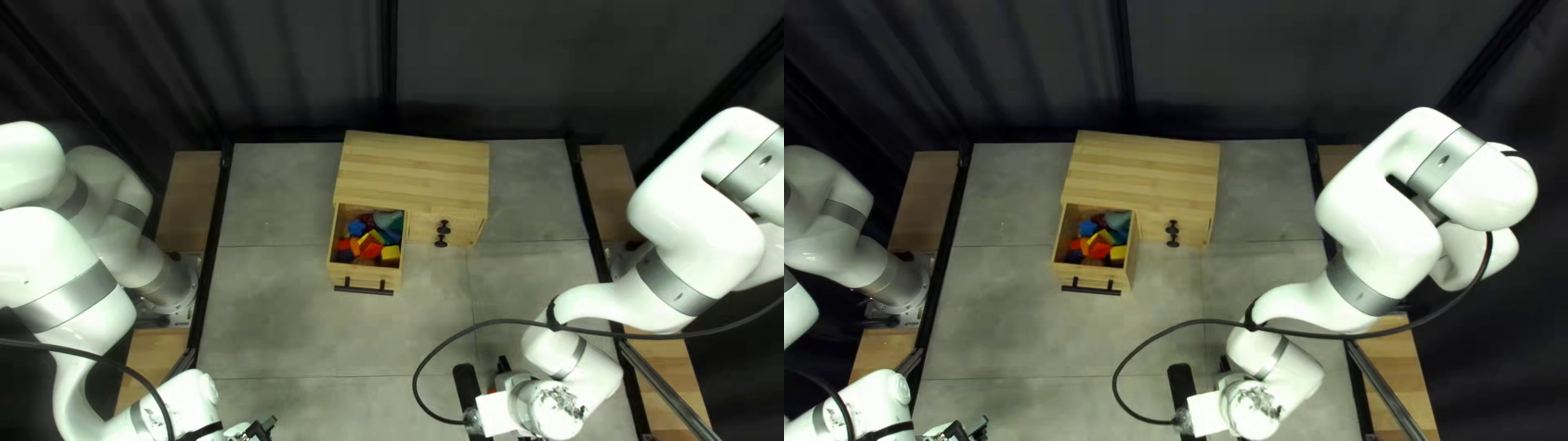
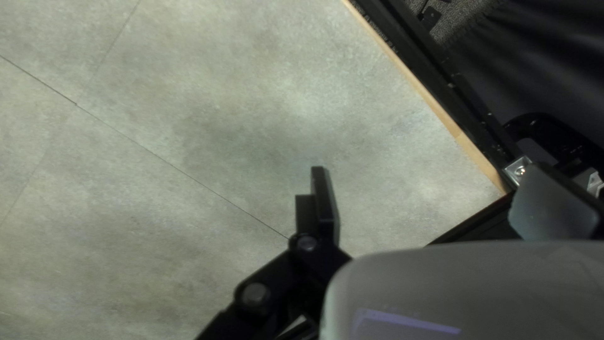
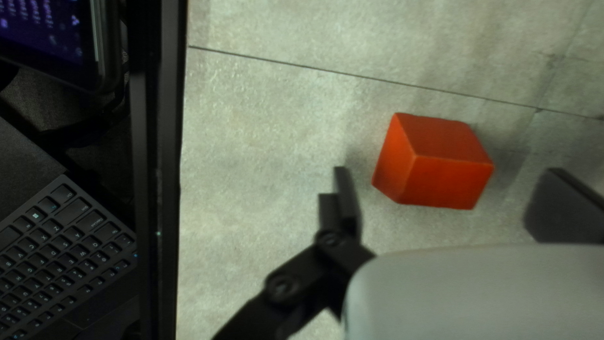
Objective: Open drawers and place objects into drawer and close
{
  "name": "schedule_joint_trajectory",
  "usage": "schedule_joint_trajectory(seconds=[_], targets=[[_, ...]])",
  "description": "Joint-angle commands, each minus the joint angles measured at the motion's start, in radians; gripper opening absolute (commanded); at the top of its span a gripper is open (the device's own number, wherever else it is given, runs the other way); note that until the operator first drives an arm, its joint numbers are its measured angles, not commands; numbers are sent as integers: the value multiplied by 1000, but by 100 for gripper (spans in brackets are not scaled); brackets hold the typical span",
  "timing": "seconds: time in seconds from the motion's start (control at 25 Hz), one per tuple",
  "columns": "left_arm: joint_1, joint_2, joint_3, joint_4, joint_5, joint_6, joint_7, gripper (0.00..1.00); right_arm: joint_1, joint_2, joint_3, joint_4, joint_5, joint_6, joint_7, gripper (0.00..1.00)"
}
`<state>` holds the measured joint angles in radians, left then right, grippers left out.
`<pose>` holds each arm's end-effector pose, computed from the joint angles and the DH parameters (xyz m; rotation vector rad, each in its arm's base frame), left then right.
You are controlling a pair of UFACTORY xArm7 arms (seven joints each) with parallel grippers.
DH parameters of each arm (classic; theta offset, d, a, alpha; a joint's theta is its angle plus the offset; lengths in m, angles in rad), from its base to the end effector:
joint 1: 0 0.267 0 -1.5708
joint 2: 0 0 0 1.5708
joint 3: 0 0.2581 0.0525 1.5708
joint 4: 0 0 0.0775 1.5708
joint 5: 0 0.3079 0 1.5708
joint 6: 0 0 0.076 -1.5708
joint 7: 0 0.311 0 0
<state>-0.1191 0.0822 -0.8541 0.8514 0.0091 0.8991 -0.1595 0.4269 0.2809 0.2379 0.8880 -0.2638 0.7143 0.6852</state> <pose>0.2072 -0.3245 0.0454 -2.8684 1.2488 0.1805 0.3367 0.2346 -0.0215 2.9956 0.2728 -0.0174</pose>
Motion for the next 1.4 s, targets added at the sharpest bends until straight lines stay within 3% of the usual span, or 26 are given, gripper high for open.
schedule_joint_trajectory(seconds=[0.04, 0.32, 0.6, 1.04, 1.16, 1.28, 1.32, 1.36, 1.4], targets=[[0, 0, 0, 0, 0, 0, 0, 100, -4, -23, 2, 27, 17, 55, -8, 2], [0, 0, 0, 0, 0, 0, 0, 100, -51, -165, -44, 36, 27, 173, 15, 0], [0, 0, 0, 0, 0, 0, 0, 100, -170, -319, -166, -23, -102, 123, 127, 0], [0, 0, 0, 0, 0, 0, 0, 100, -280, -233, -275, 243, -214, 165, -4, 0], [0, 0, 0, 0, 0, 0, 0, 100, -300, -198, -294, 279, -233, 129, -18, 0], [0, 0, 0, 0, 0, 0, 0, 100, -318, -168, -314, 261, -261, 26, 18, 1], [0, 0, 0, 0, 0, 0, 0, 100, -321, -162, -319, 251, -270, -5, 33, 6], [0, 0, 0, 0, 0, 0, 0, 100, -324, -153, -323, 244, -277, -33, 46, 59], [0, 0, 0, 0, 0, 0, 0, 100, -326, -148, -327, 238, -283, -54, 58, 100]])
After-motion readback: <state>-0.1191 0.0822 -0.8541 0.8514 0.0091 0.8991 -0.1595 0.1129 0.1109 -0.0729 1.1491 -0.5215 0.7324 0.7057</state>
